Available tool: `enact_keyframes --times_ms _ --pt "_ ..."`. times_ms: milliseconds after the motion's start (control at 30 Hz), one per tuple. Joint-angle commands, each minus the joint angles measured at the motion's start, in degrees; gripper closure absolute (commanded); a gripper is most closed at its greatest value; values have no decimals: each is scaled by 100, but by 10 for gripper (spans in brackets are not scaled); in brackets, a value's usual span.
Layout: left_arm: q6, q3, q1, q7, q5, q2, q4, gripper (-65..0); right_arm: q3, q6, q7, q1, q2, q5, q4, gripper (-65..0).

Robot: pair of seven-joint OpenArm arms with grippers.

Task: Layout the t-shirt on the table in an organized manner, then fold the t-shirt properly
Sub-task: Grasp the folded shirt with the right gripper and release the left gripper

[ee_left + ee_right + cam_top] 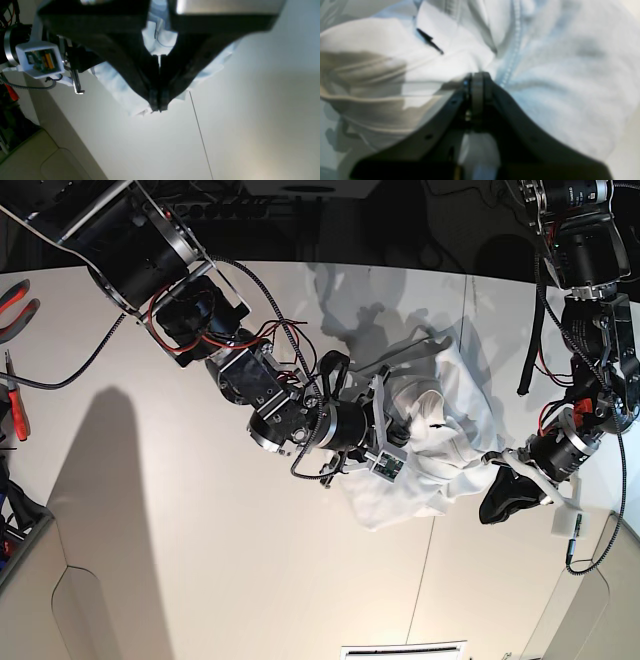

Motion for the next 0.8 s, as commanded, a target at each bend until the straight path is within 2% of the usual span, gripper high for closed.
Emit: enact_keyframes --times_ms 0,100,233,767 --pt "-56 -22 -94 -103 -122 -79 92 0 11 -74 -197 74 -13 -125 2 0" --pt "-56 -22 -96 -103 -122 -79 92 0 11 -81 -201 74 -13 -125 2 0" --pt "-56 -22 -94 -103 -122 -79 92 0 11 -245 -216 74 -13 -125 2 0" --pt "-56 -22 -94 -105 -120 -79 92 0 11 -245 -234 13 -11 -125 0 0"
